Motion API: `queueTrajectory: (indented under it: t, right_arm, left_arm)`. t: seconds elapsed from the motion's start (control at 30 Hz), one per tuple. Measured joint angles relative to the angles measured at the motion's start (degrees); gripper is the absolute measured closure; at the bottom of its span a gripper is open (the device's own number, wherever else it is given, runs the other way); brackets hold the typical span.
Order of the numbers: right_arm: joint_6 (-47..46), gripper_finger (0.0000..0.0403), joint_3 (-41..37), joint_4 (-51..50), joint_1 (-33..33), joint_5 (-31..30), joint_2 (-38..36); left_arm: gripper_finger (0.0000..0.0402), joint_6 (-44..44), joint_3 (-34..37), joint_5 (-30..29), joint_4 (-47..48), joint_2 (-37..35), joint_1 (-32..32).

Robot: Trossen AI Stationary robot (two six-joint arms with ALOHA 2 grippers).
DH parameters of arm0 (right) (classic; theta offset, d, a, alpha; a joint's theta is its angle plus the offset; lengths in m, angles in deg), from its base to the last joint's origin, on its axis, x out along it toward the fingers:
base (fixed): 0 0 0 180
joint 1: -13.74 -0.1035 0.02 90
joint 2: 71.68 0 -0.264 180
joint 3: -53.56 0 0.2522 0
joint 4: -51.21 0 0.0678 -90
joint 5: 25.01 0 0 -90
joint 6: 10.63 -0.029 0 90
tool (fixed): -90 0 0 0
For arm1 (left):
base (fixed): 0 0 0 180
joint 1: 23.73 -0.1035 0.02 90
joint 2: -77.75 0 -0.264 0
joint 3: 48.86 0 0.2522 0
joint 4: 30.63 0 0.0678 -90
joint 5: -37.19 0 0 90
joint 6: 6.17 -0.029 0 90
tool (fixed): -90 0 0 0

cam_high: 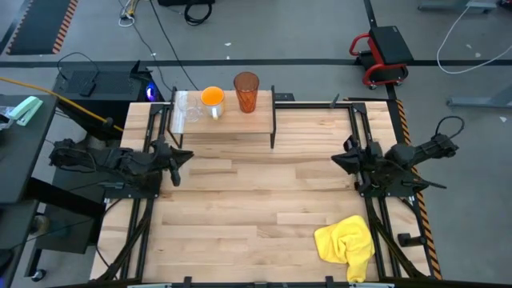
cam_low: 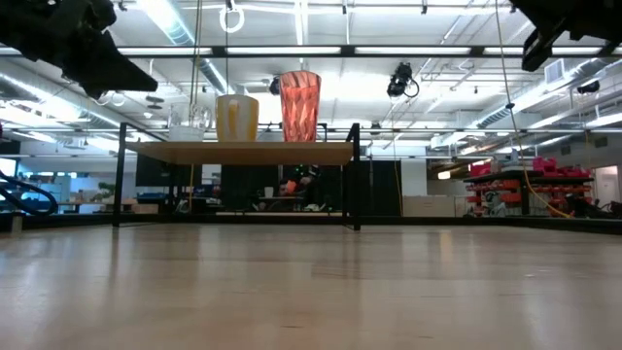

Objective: Stack small to large cups/mugs on shelf
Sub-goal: Return to Home Position

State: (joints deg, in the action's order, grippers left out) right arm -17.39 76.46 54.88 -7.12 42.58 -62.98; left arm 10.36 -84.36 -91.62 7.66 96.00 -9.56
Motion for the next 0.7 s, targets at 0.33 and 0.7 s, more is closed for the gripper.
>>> queueTrajectory:
  t: [0.33, 0.7]
  right_arm:
    - [2.9, 0.0394, -0.8, -2.9, 0.1, 0.0, -8.7]
    - [3.8, 0.0394, -0.7, -2.8, 0.1, -1.9, -8.7]
  left_arm:
    - [0.0349, -3.5, 0.6, 0.0, -0.7, -7.3, 0.0]
    - [0.0358, -5.2, 0.5, 0.0, -0.2, -14.4, 0.0]
